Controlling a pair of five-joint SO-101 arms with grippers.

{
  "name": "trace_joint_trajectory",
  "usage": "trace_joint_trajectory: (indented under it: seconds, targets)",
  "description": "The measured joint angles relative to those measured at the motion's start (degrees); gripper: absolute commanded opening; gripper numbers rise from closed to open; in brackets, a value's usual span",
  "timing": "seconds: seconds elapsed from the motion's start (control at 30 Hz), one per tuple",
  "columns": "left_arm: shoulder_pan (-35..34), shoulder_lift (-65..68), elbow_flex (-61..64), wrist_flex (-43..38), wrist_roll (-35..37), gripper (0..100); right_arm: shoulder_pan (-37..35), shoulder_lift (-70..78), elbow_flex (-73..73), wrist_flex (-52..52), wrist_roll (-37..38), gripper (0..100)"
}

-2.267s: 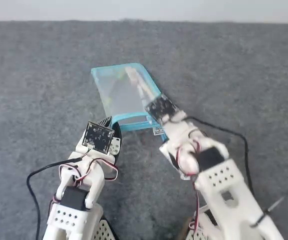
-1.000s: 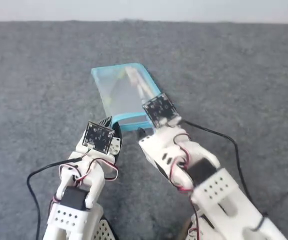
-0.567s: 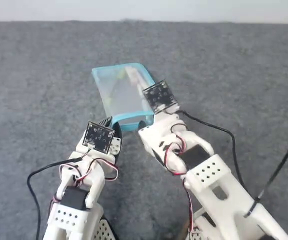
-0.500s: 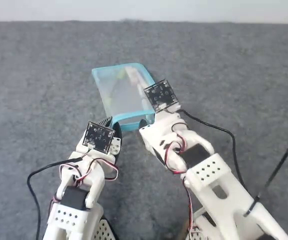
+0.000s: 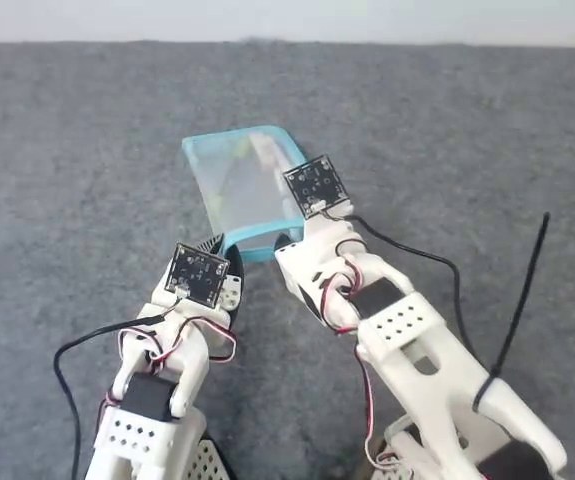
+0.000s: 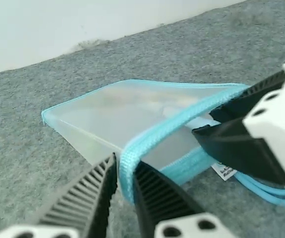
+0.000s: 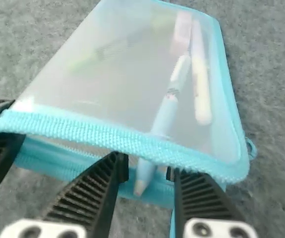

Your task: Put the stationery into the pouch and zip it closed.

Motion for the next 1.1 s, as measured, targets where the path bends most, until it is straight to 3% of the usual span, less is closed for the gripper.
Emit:
trace_joint_trajectory:
  seconds: [0.27,1.1]
  targets:
    - [0.1,0.0,0.0,0.0,0.0,1,0.4,0.7,0.0,-1.4,0.0,0.6]
    - [0.1,0.0,0.0,0.0,0.0,1,-2.2,0.7,0.0,-1.5,2.5,0.8]
